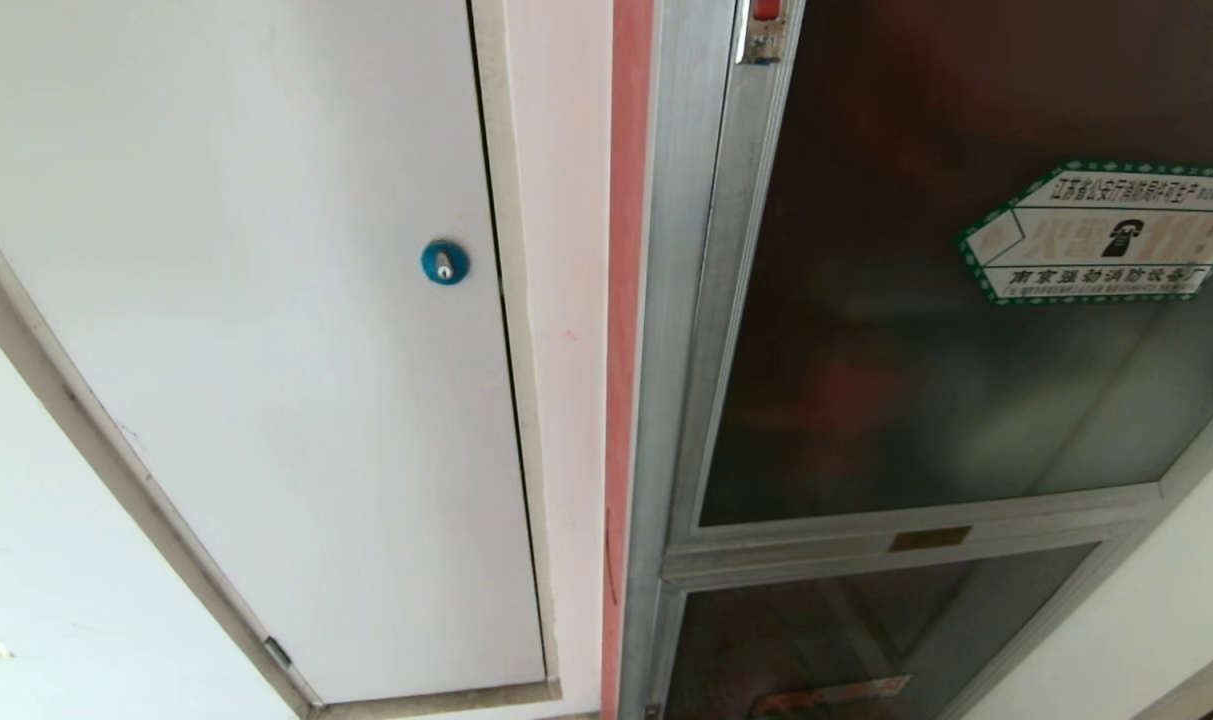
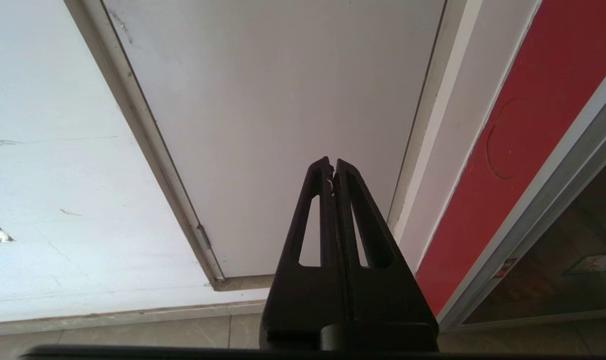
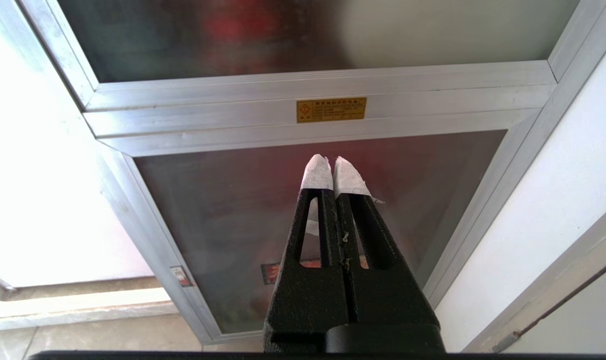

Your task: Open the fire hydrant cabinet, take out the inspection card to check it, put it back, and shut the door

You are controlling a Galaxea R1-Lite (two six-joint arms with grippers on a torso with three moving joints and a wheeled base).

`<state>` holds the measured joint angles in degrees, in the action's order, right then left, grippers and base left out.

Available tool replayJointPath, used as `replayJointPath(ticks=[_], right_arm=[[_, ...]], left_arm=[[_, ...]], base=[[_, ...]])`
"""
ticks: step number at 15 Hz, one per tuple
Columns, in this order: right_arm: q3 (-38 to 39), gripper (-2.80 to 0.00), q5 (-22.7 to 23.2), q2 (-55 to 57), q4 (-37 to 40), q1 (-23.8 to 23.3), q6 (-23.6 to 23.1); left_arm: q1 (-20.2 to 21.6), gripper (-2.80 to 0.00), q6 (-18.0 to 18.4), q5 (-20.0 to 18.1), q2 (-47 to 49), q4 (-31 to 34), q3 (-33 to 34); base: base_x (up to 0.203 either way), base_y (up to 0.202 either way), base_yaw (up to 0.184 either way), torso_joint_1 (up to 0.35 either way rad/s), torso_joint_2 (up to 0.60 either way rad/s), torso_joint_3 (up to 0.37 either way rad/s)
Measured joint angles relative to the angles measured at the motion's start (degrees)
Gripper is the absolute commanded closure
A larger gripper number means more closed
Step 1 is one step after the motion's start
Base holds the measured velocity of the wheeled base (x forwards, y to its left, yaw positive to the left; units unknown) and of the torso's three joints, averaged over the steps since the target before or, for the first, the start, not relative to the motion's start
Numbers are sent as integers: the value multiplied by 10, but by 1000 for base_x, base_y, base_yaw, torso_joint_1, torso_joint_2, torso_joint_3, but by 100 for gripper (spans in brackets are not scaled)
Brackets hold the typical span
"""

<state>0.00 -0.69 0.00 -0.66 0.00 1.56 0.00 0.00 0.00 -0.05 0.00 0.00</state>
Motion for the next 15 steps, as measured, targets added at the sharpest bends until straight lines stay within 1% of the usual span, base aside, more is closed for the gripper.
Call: replayJointPath(ticks=[12, 13, 15], right_arm=[[-4, 0, -3, 0, -1, 0, 7], [-14, 0, -2, 0, 3, 0, 7], [-59, 0, 4, 10, 16, 0, 7]], left_arm=[[0, 0, 0, 0, 0, 0, 0], [0, 0, 0, 0, 0, 0, 0], [0, 0, 0, 0, 0, 0, 0]], base=[[0, 0, 0, 0, 0, 0], [0, 0, 0, 0, 0, 0], [0, 0, 0, 0, 0, 0]])
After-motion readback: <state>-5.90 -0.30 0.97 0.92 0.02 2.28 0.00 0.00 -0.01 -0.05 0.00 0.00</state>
